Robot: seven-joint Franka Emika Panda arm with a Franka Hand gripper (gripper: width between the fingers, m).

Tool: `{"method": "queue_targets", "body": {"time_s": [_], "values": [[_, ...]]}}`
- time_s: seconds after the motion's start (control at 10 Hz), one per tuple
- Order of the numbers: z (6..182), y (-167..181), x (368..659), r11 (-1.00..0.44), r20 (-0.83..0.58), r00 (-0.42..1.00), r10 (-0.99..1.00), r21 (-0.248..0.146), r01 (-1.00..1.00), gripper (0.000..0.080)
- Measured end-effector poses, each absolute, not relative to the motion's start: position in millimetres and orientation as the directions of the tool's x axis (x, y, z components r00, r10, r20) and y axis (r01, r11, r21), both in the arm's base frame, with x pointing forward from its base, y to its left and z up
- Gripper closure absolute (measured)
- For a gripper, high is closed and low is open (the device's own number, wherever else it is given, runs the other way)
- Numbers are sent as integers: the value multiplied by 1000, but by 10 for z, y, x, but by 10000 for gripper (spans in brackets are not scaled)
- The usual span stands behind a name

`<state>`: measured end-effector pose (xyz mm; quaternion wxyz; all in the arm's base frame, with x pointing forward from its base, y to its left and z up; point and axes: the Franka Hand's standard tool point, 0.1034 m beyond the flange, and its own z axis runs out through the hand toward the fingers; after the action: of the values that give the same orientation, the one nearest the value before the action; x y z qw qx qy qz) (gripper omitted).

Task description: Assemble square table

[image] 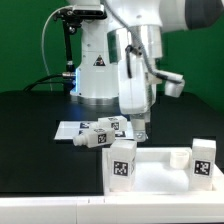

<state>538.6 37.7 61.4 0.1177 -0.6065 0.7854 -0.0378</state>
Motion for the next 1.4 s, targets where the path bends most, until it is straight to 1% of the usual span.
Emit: {"method": "queue_targets", "body": {"time_s": [0.1,0.2,0.3,0.4,0.5,0.6,0.7,1.0,1.1,1.2,1.3,1.4], "values": [[555,415,5333,235,-150,-213,-965,-144,-961,150],[520,448,5308,192,-161,-178,-971,-72,-979,150],[540,482,5323,143,-165,-137,-977,-22,-989,150],[552,534,5320,81,-175,-83,-981,18,-997,150],[548,575,5333,36,-184,-43,-982,42,-998,150],[530,580,5335,40,-181,-47,-982,42,-998,150],[530,609,5354,87,-166,-91,-982,27,-996,150],[515,620,5342,82,-166,-85,-982,26,-996,150],[466,589,5339,101,-152,-97,-984,-18,-995,150],[391,603,5241,104,-146,-101,-984,-11,-995,150],[342,596,5208,103,-142,-102,-985,-1,-995,150],[257,573,5158,102,-135,-103,-986,14,-995,150]]}}
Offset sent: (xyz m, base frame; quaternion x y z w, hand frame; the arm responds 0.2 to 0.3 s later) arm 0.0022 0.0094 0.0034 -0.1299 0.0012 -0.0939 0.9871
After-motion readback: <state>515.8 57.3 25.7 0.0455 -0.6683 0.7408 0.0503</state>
